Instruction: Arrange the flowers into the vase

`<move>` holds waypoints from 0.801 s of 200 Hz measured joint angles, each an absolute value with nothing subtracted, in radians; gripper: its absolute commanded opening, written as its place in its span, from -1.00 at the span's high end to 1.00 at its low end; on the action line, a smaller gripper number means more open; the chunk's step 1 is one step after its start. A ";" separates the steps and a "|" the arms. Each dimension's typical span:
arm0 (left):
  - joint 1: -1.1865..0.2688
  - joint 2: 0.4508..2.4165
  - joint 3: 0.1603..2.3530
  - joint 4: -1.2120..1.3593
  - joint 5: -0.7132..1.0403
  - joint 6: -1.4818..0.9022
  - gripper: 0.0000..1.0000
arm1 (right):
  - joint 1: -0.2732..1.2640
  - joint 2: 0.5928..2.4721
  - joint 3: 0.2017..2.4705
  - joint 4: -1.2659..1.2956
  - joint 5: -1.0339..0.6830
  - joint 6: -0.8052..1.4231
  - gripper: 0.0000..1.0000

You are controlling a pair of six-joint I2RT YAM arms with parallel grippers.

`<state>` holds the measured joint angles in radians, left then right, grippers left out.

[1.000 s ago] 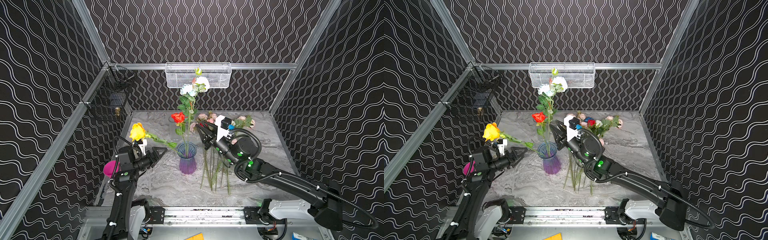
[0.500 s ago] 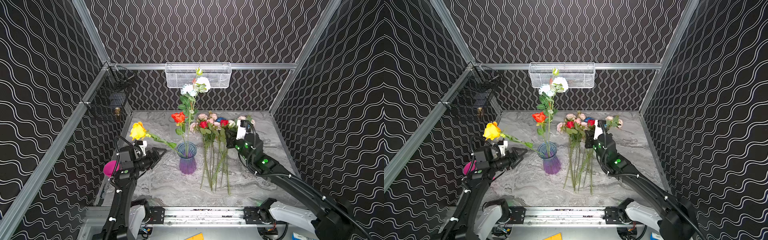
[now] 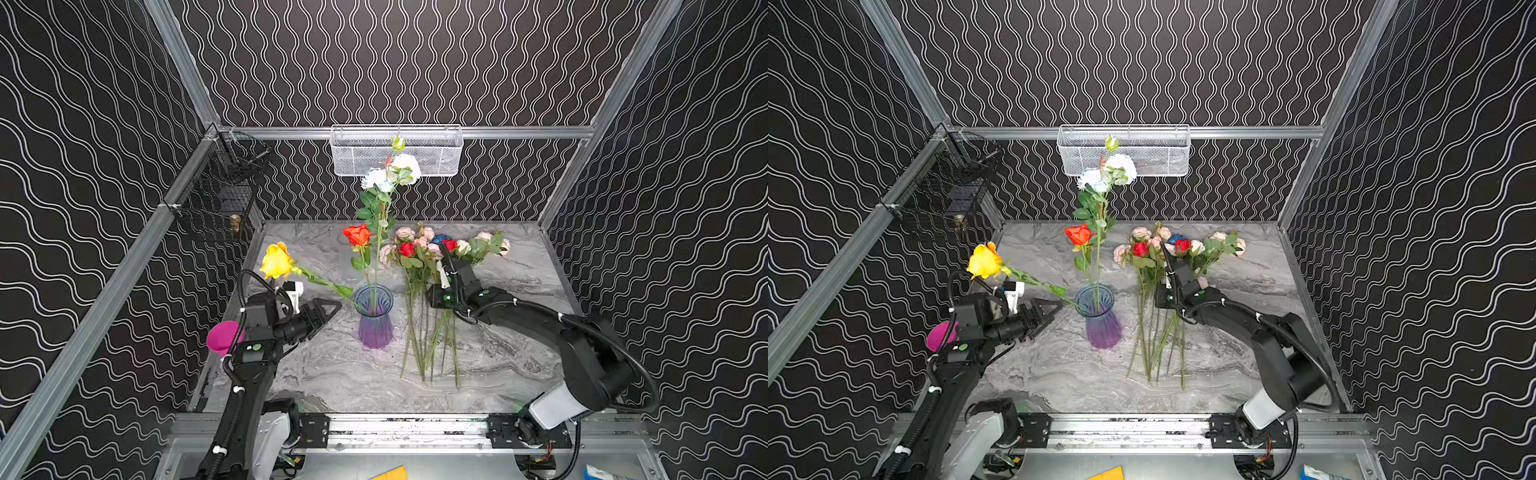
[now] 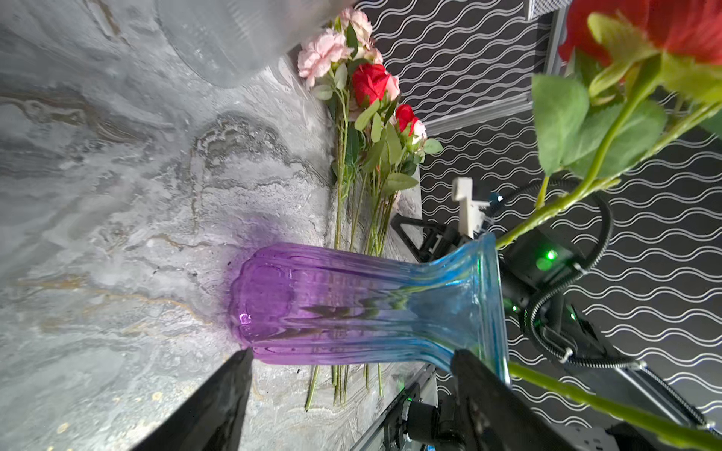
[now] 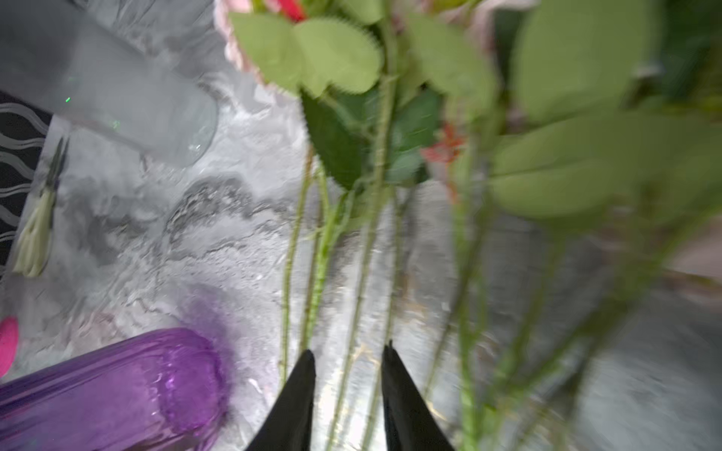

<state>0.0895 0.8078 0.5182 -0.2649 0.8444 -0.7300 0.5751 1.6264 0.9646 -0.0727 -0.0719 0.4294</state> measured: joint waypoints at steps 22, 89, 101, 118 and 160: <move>0.082 0.822 0.527 -0.281 0.837 -0.727 -0.68 | 0.604 1.702 1.032 -0.054 -0.113 0.429 0.34; 0.080 0.826 0.529 -0.293 0.825 -0.727 -0.68 | 0.627 1.907 1.175 -0.021 -0.146 0.472 0.46; 0.080 0.826 0.529 -0.293 0.823 -0.727 -0.68 | 0.627 1.930 1.180 -0.017 -0.146 0.479 0.46; 0.080 0.827 0.529 -0.293 0.824 -0.727 -0.68 | 0.627 1.960 1.190 -0.017 -0.141 0.489 0.45; 0.080 0.829 0.529 -0.293 0.824 -0.727 -0.68 | 0.629 1.972 1.185 -0.012 -0.139 0.496 0.65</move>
